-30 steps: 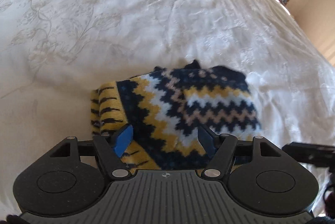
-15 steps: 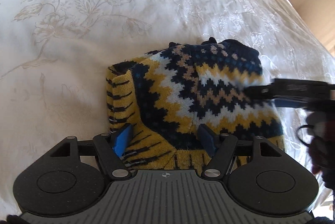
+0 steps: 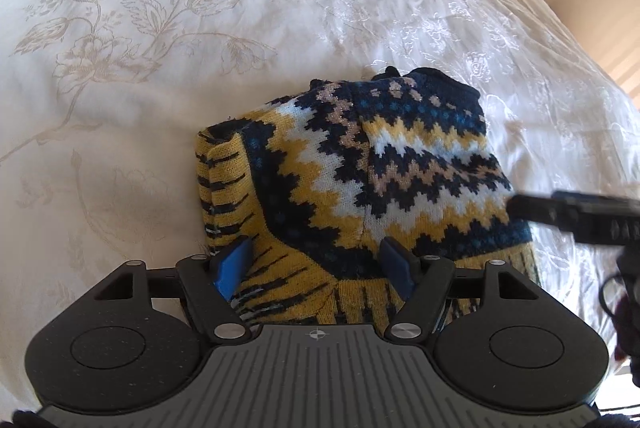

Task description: Fold small clothes

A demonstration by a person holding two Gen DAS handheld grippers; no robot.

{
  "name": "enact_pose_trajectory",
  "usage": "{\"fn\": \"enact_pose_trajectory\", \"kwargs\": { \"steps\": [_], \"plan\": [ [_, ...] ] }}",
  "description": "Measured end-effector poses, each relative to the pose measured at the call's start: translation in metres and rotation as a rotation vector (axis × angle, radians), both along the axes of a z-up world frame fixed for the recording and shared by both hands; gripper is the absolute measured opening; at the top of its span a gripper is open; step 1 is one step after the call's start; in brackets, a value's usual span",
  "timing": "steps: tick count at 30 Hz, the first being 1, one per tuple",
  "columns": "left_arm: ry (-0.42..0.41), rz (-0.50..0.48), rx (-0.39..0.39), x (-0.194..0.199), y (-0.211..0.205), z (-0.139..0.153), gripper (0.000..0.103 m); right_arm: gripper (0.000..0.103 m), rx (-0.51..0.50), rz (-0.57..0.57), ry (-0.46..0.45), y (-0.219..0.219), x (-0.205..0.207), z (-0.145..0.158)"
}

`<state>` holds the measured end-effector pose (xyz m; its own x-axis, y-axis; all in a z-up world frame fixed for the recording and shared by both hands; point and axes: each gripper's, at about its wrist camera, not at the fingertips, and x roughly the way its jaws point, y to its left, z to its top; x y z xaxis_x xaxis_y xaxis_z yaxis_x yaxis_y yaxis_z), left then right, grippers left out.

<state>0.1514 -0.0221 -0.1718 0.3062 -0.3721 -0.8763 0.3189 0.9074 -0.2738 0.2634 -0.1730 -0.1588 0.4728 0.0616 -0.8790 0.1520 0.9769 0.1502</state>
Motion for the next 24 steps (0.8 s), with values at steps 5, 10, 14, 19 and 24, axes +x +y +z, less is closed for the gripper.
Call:
{"fn": "enact_pose_trajectory", "kwargs": {
  "steps": [5,10,14,19,24],
  "plan": [
    [-0.025,-0.019,0.009,-0.004,-0.003,-0.003,0.071,0.102,-0.048,0.037,0.079,0.017,-0.018,-0.022],
    [-0.06,-0.041,0.029,-0.008,-0.008,-0.005,0.078,0.102,-0.068,0.022,0.081,0.024,-0.013,-0.037],
    [-0.069,-0.044,0.022,-0.01,-0.008,-0.003,0.083,0.102,-0.105,0.065,0.047,0.026,-0.016,-0.03],
    [-0.112,-0.072,0.048,-0.025,-0.01,0.011,0.099,0.102,-0.079,0.044,0.014,0.021,-0.026,-0.016],
    [-0.156,-0.033,0.08,-0.051,-0.006,0.03,0.099,0.102,-0.047,0.06,-0.053,0.021,-0.048,0.005]
  ]
}}
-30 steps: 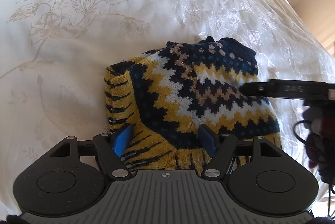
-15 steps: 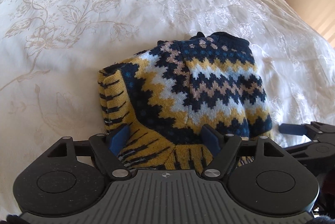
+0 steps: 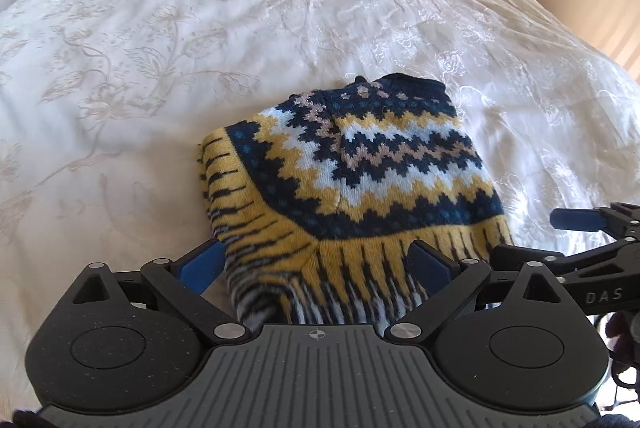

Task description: Fold small clothes

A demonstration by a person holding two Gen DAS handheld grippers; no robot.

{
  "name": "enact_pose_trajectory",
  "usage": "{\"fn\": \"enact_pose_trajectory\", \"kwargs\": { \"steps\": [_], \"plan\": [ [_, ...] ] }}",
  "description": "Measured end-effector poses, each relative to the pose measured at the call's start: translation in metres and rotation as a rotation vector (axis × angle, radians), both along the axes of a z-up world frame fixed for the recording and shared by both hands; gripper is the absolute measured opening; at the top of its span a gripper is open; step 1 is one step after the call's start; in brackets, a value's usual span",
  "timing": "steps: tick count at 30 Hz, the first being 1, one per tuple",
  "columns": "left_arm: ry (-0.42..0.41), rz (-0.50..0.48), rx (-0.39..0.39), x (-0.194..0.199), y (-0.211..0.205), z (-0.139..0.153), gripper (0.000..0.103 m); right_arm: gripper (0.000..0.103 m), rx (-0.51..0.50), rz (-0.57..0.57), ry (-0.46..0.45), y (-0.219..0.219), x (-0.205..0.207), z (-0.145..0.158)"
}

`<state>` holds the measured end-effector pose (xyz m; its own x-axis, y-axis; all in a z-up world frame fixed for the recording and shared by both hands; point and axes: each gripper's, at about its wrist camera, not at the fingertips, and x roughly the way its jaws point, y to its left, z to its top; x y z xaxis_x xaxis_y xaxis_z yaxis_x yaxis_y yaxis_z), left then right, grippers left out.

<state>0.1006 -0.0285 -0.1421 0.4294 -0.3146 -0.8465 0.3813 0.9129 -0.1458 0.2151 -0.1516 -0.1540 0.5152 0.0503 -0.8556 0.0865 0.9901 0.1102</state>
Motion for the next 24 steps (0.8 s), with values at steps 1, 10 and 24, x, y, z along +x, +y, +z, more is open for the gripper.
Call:
{"fn": "enact_pose_trajectory", "kwargs": {
  "steps": [1,10,24],
  "plan": [
    [-0.004,0.012,0.004,-0.005,0.001,0.004,0.099,0.102,0.008,0.005,-0.014,0.0,-0.005,0.004],
    [-0.03,0.078,0.029,-0.054,-0.009,0.038,0.099,0.102,0.105,-0.01,-0.115,-0.016,-0.047,0.043],
    [-0.141,0.209,0.005,-0.114,-0.012,0.094,0.097,0.102,0.115,0.061,-0.278,-0.007,-0.11,0.083]
  ]
}}
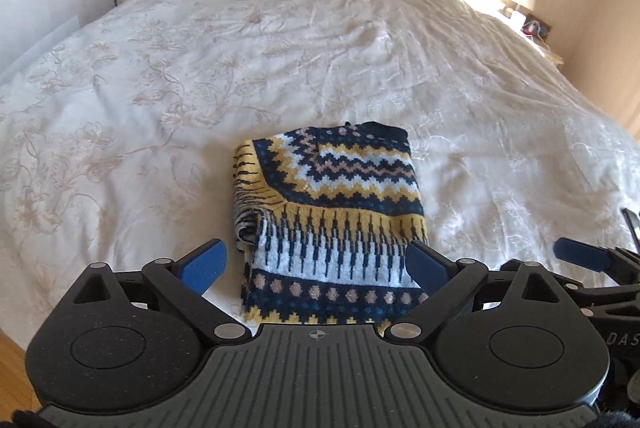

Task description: Fold small clothes

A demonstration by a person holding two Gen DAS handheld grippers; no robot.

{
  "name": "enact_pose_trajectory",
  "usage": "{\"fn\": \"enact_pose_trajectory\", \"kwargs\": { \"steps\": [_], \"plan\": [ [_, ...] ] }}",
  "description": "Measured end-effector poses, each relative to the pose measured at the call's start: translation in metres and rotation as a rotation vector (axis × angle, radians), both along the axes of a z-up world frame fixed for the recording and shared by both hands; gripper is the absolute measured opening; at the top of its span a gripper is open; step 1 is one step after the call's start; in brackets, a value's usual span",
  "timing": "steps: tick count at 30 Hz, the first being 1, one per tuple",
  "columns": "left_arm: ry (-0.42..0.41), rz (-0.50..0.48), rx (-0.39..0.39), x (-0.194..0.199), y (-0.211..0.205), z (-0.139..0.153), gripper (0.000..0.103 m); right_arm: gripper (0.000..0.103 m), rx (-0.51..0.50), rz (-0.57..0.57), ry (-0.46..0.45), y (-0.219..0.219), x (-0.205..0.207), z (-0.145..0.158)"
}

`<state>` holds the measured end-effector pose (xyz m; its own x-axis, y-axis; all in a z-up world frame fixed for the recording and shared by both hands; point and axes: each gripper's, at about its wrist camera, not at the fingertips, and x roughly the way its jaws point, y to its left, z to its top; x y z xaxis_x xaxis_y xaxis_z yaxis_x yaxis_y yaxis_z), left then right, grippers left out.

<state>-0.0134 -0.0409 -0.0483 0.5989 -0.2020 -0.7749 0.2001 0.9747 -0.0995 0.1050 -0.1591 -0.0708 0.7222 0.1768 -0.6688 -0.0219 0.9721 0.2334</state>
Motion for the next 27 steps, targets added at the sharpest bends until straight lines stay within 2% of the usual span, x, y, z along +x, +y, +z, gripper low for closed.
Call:
{"fn": "enact_pose_trajectory", "kwargs": {
  "steps": [3,9,18,27],
  "plan": [
    [-0.019,0.015,0.042,-0.01,-0.003,0.008,0.097,0.102,-0.012,-0.011,-0.037,0.003,-0.013,0.006],
    [0.019,0.021,0.041,-0.021,-0.008,0.013,0.096,0.102,-0.012,-0.03,-0.049,0.005,-0.033,0.016],
    [0.03,0.037,0.091,-0.039,-0.015,0.018,0.096,0.102,0.008,-0.052,-0.013,0.004,-0.047,0.019],
    [0.029,0.066,0.18,-0.049,-0.016,0.019,0.096,0.102,-0.051,-0.099,0.009,0.005,-0.051,0.022]
  ]
}}
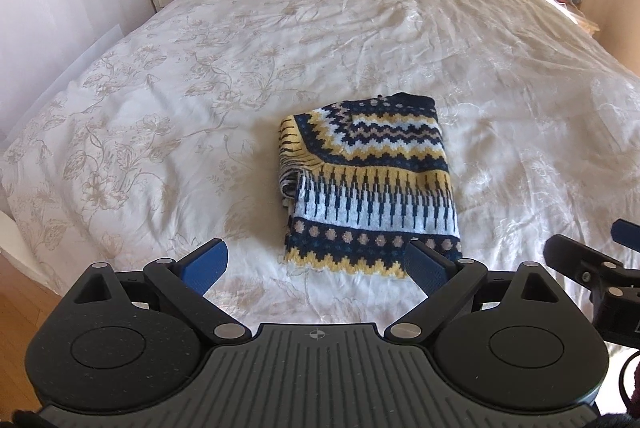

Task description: Fold small clothes

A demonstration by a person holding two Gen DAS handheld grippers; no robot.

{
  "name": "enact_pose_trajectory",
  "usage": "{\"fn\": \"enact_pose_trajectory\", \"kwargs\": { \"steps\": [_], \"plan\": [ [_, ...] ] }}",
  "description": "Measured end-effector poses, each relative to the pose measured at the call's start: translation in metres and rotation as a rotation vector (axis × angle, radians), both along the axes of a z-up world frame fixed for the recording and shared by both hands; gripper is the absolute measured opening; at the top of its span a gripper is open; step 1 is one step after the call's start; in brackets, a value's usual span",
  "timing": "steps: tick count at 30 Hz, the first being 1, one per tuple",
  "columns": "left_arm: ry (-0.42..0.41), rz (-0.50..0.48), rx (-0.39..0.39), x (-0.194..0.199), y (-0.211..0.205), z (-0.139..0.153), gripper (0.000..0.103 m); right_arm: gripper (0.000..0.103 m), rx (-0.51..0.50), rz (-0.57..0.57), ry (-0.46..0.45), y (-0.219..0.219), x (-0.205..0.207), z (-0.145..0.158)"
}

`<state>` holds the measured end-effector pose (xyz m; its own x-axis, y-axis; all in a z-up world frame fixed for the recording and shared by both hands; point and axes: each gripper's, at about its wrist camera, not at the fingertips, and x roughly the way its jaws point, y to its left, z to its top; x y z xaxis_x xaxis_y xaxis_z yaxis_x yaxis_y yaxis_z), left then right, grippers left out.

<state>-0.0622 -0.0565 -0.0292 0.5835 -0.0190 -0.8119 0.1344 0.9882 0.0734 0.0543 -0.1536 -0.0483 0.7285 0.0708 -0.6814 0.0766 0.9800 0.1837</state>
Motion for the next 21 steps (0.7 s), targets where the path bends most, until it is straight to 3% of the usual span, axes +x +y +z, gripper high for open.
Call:
{"fn": "enact_pose_trajectory", "kwargs": {
  "steps": [3,21],
  "plan": [
    [-0.002,0.008,0.026,-0.003,0.001,0.0,0.096,0.102,0.024,-0.001,0.022,0.0,0.0,-0.002],
    [0.041,0.021,-0.005,-0.007,0.012,-0.008,0.096,0.102,0.042,-0.017,0.056,0.002,-0.005,-0.007]
  ]
}}
